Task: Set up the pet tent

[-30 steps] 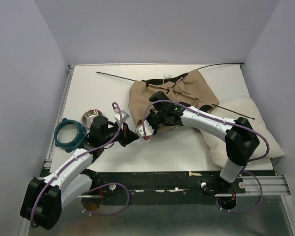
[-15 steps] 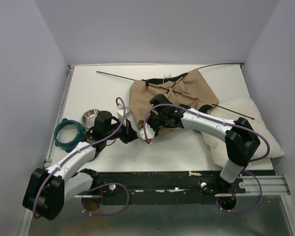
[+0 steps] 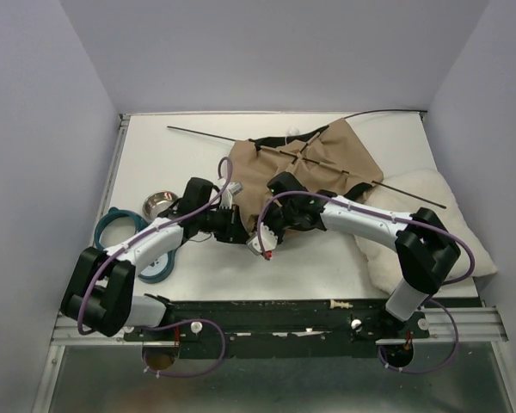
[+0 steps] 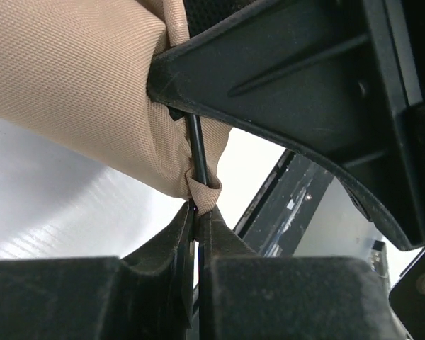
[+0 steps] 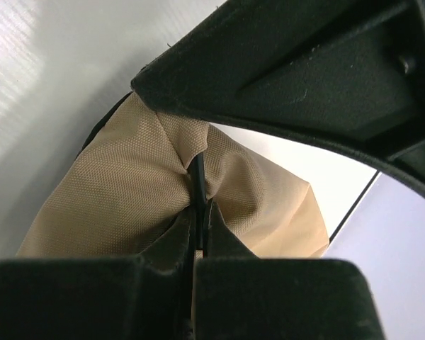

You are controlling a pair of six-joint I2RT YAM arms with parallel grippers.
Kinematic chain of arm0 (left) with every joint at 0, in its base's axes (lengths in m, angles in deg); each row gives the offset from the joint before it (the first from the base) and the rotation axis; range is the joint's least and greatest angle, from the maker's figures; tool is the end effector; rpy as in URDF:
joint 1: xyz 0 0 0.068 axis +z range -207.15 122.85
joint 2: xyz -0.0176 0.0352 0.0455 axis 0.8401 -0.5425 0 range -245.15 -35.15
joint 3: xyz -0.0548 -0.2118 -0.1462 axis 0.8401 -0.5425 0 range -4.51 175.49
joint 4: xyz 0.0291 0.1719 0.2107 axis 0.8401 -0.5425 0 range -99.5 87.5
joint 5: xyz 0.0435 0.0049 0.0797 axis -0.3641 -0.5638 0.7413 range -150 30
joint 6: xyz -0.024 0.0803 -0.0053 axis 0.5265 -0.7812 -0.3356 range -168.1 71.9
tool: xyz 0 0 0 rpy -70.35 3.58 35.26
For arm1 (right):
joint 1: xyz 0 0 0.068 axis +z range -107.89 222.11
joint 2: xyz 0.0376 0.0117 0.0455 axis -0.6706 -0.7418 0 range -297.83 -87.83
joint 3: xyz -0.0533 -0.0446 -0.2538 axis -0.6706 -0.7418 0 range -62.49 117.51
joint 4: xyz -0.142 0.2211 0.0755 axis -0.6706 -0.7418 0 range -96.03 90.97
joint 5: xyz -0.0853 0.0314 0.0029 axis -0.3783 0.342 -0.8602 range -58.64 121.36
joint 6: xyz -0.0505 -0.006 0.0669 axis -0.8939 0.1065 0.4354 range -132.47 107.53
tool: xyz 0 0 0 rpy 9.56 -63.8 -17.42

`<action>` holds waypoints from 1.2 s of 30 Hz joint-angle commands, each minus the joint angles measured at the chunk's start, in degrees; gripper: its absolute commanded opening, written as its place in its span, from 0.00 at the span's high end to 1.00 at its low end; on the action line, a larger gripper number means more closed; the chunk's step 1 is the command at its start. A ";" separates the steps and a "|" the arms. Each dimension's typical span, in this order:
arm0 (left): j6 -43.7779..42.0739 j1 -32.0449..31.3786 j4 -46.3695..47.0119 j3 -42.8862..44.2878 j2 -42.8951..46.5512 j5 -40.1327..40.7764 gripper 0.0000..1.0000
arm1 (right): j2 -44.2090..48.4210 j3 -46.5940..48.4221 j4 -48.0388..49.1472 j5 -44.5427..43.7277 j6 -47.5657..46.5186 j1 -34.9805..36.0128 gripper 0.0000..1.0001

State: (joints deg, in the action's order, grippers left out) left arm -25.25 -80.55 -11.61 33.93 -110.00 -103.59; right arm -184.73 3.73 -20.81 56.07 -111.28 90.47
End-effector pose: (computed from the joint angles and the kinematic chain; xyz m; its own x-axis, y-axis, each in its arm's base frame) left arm 0.2423 -0.1602 0.1630 -0.8873 0.0775 -0.4547 0.4194 0.5458 -0.7254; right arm 0.2353 0.3109 0.1740 0.9187 -0.3178 -0.2344 -0.3910 -0.6488 -0.6528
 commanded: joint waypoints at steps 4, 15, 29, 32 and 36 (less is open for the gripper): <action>4.04 0.28 5.14 5.42 -6.62 0.88 0.76 | 1.19 -2.23 -0.98 3.50 1.24 1.30 0.99; 4.93 0.28 10.06 7.00 -9.97 2.37 0.61 | 1.01 -2.50 -2.03 5.87 1.16 1.39 0.99; 8.35 -1.12 20.35 5.77 -11.28 -0.61 0.62 | 0.40 -1.97 -3.18 7.90 2.30 2.09 0.99; 8.61 -1.12 20.88 6.04 -12.07 -0.52 0.71 | 0.40 -1.88 -3.18 8.16 3.09 2.26 0.99; 6.78 -1.12 19.57 6.21 -12.25 -0.61 0.80 | 0.22 -1.62 -3.09 7.46 3.27 2.27 0.99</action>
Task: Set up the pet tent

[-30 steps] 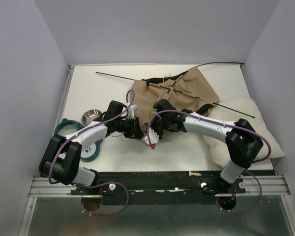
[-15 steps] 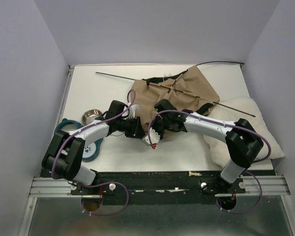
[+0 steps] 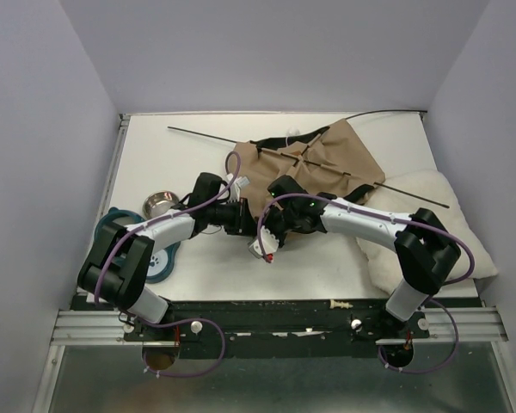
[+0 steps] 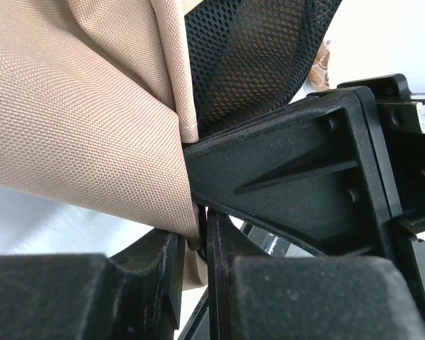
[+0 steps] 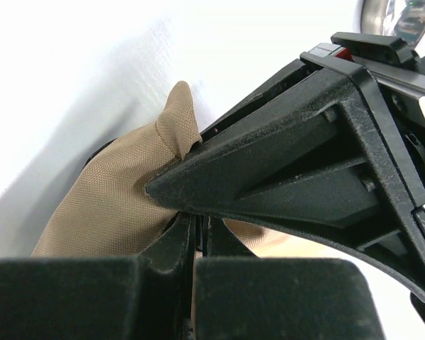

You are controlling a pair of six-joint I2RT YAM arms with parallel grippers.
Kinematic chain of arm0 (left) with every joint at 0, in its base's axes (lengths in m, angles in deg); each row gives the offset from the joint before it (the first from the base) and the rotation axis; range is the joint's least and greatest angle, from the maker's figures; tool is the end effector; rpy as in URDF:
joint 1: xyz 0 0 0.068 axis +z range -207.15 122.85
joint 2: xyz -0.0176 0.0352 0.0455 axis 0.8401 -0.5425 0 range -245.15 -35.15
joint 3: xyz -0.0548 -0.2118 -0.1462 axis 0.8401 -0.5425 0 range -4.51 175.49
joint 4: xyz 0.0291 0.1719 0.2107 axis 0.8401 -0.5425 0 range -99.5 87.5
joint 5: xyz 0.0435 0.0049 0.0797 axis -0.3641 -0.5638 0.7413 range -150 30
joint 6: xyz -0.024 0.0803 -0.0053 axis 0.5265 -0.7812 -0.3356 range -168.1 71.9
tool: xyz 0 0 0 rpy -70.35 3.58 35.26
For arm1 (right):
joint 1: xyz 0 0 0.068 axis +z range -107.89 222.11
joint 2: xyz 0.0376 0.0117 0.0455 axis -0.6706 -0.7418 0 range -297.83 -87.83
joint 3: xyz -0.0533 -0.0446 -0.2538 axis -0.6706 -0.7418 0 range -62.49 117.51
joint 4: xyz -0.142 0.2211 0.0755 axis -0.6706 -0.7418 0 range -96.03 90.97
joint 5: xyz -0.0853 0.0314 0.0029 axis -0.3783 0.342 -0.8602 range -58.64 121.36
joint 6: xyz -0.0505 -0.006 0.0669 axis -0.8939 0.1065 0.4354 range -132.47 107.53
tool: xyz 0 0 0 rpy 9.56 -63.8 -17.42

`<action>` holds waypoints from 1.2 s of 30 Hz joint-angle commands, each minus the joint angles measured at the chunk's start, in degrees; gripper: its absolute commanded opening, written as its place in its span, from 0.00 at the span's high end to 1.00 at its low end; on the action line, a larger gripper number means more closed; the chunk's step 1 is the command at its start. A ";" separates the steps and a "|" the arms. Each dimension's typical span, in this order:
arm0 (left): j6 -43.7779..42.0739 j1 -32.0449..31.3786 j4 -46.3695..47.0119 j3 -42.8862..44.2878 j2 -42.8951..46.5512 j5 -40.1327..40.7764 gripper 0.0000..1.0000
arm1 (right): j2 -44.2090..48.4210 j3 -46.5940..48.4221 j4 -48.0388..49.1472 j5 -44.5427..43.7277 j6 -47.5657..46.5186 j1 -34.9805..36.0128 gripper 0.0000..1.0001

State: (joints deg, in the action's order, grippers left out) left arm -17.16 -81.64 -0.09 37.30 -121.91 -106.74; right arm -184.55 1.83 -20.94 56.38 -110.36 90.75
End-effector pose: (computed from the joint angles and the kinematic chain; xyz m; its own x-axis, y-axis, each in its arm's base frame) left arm 0.2710 -0.1824 0.1432 -0.9248 0.0341 -0.3788 0.3462 0.4882 -0.8011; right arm 0.2289 0.3070 0.1640 0.9088 -0.3262 -0.2603 -0.4161 -0.6605 -0.6249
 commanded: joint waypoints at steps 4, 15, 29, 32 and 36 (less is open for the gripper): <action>-3.68 -0.03 5.24 2.50 0.54 2.27 1.00 | -0.48 2.21 -2.52 5.23 6.11 1.90 0.96; -9.76 0.06 -4.79 0.48 3.88 1.83 1.00 | -2.41 7.67 -2.79 -1.72 12.19 -6.45 0.39; -11.60 0.06 -8.65 -0.23 6.25 0.77 1.00 | -6.72 13.02 1.35 -0.15 12.79 -13.57 0.36; -11.60 0.23 -8.66 -0.40 6.17 1.48 1.00 | -5.05 18.20 -2.94 1.43 18.50 -16.29 0.26; -11.60 0.32 -8.48 -0.58 5.82 2.09 1.00 | -5.83 27.86 -13.31 3.37 27.90 -19.81 0.20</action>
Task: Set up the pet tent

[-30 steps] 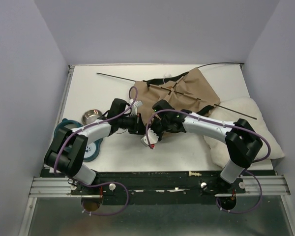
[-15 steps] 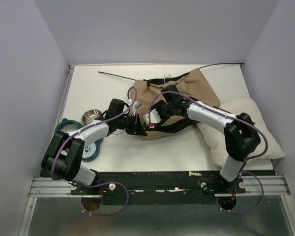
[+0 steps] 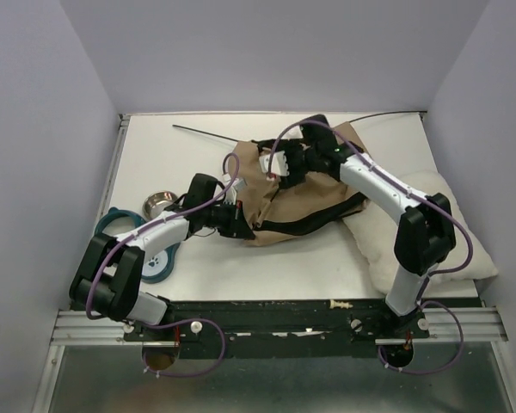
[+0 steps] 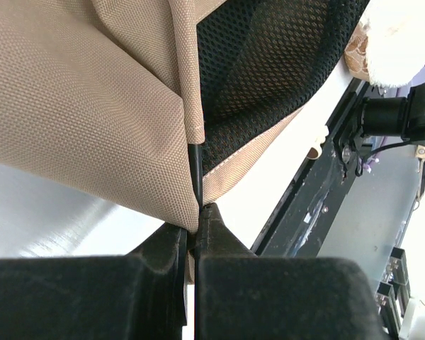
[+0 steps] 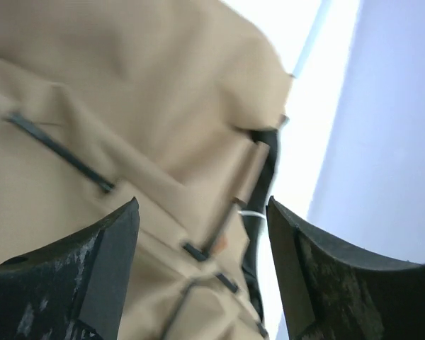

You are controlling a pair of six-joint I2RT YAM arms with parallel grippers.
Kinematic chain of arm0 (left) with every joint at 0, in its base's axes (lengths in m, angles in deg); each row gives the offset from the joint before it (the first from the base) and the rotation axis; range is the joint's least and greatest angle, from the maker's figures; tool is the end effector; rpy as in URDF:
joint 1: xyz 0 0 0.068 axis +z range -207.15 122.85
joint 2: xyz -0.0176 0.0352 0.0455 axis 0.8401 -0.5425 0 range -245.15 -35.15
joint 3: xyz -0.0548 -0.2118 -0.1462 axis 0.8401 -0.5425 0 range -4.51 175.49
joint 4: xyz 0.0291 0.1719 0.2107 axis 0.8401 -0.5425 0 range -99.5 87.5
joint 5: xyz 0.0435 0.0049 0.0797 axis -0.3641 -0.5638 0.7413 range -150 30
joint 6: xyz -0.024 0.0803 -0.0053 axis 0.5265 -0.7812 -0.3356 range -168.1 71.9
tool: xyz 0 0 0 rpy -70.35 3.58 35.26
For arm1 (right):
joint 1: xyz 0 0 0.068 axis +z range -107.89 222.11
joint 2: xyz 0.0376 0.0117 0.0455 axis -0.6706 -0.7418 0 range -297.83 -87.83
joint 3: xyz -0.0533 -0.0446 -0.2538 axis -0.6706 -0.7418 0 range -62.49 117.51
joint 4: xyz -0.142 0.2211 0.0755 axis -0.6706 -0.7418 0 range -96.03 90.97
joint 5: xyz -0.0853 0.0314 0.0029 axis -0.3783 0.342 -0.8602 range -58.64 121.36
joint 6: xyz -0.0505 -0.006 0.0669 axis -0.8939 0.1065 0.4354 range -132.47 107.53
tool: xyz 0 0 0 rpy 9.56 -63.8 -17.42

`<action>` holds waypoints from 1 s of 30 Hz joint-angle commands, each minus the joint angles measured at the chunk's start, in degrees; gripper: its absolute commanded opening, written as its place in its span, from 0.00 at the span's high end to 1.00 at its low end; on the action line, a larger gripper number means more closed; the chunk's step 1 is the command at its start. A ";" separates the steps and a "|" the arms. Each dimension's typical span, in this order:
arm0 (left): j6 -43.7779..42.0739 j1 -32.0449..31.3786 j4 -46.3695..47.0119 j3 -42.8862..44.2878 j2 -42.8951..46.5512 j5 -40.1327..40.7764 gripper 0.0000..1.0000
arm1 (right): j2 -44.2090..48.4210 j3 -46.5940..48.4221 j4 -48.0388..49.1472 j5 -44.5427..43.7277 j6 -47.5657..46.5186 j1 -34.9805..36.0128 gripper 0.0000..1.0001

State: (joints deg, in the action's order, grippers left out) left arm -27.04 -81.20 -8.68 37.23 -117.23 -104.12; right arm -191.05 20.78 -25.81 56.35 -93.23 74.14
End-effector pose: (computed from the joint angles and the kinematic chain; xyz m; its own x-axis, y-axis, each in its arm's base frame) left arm 0.2600 -0.1722 0.1518 -0.8807 0.1105 -0.4607 0.4431 0.5358 -0.7187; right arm 0.3543 0.2582 0.2267 0.6174 -0.6690 -0.4138 -0.7261 -0.2823 -0.6270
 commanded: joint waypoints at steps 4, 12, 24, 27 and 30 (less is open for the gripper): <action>-2.86 -0.03 -0.59 0.27 0.70 -0.62 1.00 | -6.10 19.71 -15.12 -0.37 18.77 -6.45 0.24; -5.68 -0.12 -2.79 1.59 0.96 0.44 1.00 | -20.79 37.32 -27.79 -4.25 27.31 -12.08 0.39; -12.34 -0.12 -10.07 3.17 3.06 1.58 1.00 | -20.54 30.73 -24.81 -2.24 27.49 -15.77 0.42; -18.49 -0.12 -17.00 5.45 4.91 2.89 1.00 | -16.85 28.81 -23.14 0.04 26.35 -17.61 0.41; -24.03 -0.12 -23.34 8.61 5.09 4.04 1.00 | -12.72 26.17 -22.43 3.30 22.41 -19.90 0.35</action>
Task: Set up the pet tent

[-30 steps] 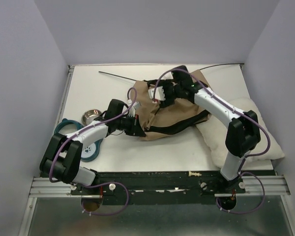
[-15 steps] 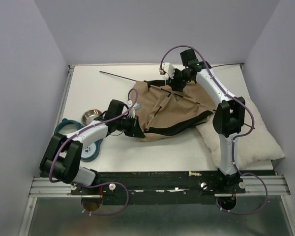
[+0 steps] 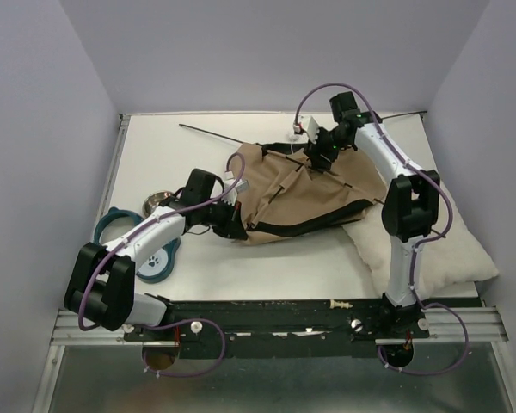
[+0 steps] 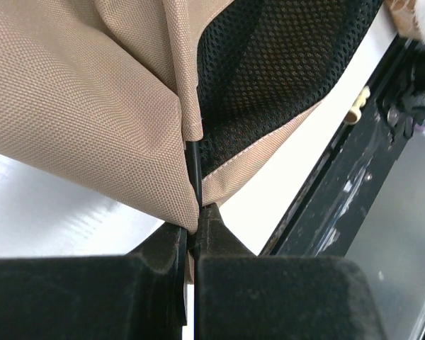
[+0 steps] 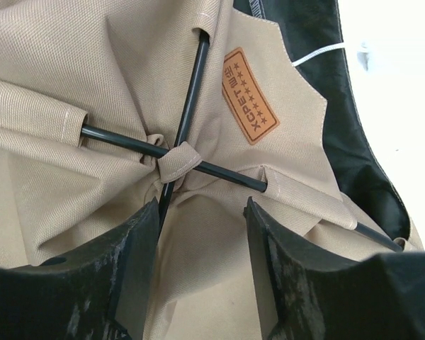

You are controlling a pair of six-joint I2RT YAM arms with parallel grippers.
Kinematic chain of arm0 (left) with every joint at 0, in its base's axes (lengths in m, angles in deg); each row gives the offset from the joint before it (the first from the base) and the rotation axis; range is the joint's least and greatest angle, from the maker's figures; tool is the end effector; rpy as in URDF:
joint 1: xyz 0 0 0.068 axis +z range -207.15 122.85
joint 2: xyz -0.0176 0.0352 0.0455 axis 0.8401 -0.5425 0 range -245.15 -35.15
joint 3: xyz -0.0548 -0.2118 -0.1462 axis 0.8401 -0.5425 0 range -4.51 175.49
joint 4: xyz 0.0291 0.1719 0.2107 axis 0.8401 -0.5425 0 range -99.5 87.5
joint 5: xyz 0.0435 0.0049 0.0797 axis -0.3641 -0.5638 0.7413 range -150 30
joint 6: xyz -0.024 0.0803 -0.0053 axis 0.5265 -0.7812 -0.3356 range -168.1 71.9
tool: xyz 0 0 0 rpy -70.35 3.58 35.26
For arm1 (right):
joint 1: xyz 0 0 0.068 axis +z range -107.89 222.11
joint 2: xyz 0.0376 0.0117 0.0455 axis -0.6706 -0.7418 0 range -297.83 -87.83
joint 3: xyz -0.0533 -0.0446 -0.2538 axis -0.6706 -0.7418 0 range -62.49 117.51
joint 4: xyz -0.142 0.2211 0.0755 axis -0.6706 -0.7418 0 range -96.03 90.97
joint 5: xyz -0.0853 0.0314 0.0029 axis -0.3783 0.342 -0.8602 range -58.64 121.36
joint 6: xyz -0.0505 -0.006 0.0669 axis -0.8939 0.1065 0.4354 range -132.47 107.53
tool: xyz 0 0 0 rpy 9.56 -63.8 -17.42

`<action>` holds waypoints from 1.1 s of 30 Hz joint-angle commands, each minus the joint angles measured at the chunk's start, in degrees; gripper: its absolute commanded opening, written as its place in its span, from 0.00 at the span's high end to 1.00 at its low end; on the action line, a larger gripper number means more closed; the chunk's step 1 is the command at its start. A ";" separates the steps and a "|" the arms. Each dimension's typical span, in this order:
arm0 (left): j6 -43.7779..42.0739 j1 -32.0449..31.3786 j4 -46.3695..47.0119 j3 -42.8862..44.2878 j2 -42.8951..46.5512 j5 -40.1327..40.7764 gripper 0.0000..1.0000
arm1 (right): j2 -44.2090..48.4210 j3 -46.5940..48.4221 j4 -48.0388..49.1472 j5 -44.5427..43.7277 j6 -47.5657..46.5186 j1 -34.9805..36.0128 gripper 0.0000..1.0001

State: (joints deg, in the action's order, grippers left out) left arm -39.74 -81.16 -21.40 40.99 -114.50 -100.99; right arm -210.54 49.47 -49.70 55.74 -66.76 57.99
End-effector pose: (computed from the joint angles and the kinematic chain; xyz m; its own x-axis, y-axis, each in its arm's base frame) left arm 0.2535 -0.1658 0.1662 -0.8168 0.2437 -0.5230 0.5570 0.5694 -0.6046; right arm 0.4622 0.1630 0.2142 -0.1367 -0.8077 -0.5735 -0.9421 0.2850 -0.1767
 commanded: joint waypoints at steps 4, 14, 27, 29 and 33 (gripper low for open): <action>-16.44 -0.68 -15.46 7.93 0.87 -1.89 1.00 | 10.82 -5.96 1.20 7.33 -12.14 -4.10 0.31; -26.72 -2.44 -21.80 11.89 -1.68 1.00 1.00 | 9.07 -7.11 -0.48 11.38 -20.24 -4.19 0.32; -26.73 -3.50 -20.66 16.82 -5.90 2.85 1.00 | -0.42 -1.74 -4.52 12.71 -33.07 -3.66 0.43; -27.25 -3.50 -20.74 17.78 -6.16 3.37 1.00 | -0.24 -2.80 -5.48 12.62 -35.27 -3.58 0.61; -27.00 -3.59 -20.66 20.07 -7.04 4.08 0.89 | 1.42 -5.17 -6.19 13.23 -37.82 -3.57 0.99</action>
State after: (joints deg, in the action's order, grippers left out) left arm -63.56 -83.59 -45.73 56.86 -120.84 -96.34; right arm -210.41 46.83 -53.50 67.13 -100.83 54.08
